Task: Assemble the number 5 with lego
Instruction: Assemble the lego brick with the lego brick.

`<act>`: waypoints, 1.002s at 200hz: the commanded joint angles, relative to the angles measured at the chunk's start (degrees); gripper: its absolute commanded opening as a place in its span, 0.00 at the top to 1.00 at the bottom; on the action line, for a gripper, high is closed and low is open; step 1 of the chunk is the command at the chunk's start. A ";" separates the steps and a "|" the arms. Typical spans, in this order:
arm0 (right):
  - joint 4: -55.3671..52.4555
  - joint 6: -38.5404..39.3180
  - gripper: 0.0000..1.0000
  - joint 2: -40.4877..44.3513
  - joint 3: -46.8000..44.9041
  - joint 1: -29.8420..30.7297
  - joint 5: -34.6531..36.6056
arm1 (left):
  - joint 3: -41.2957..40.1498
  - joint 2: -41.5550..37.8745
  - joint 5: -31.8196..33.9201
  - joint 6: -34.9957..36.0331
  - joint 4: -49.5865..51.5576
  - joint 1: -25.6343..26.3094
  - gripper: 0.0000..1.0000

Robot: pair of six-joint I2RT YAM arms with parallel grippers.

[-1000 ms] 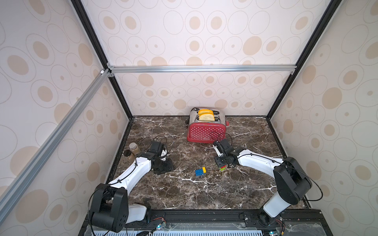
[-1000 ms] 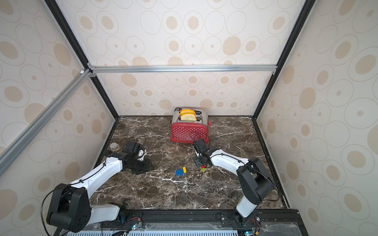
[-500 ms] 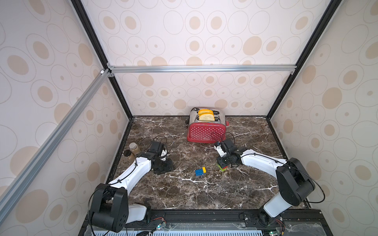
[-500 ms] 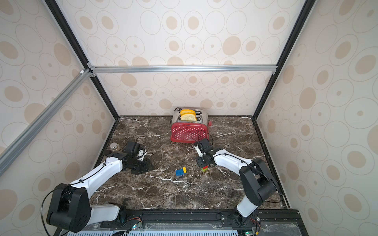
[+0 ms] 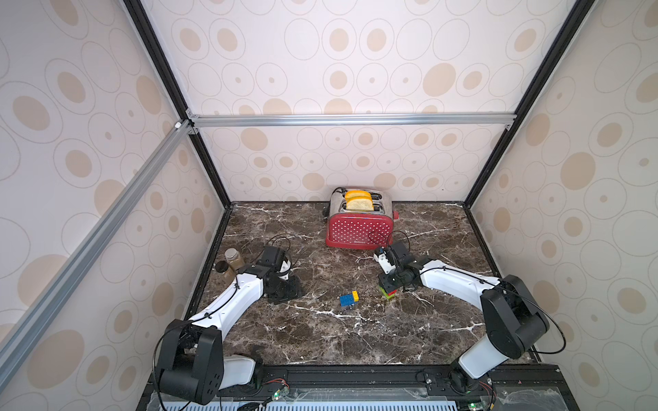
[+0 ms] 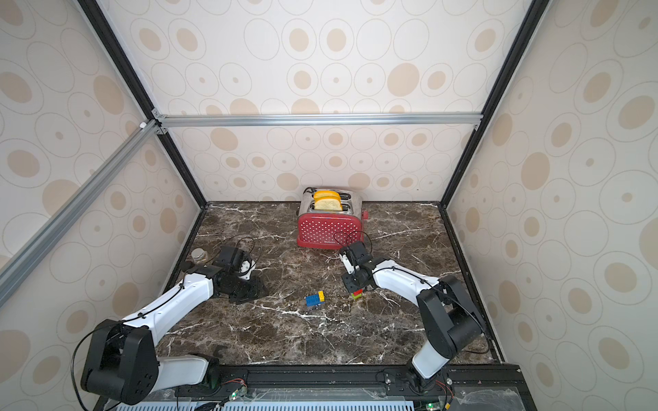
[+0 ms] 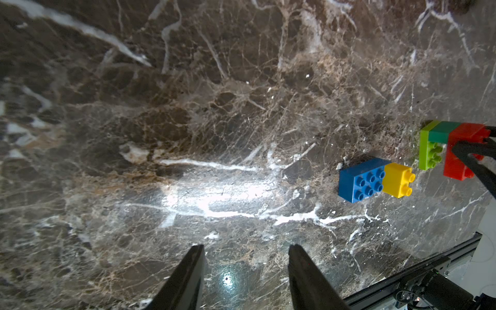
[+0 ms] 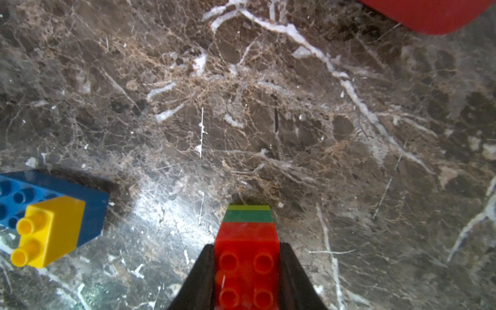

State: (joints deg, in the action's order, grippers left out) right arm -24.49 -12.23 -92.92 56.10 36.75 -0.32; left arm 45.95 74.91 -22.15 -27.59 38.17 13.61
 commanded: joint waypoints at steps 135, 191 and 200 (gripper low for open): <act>-12.21 2.48 0.78 -2.18 4.99 -0.13 -0.16 | -0.06 0.70 0.89 0.66 -0.57 0.16 0.47; -12.69 1.42 0.48 1.83 7.54 -0.06 0.67 | 0.10 1.73 0.79 0.70 -0.93 0.14 0.47; -12.66 1.42 0.47 2.24 7.48 -0.04 0.61 | 0.10 1.66 0.88 0.70 -0.93 0.18 0.47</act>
State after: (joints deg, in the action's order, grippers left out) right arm -35.48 -10.37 -93.38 62.08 36.47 -0.14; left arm 45.87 76.31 -21.65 -27.59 37.50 13.61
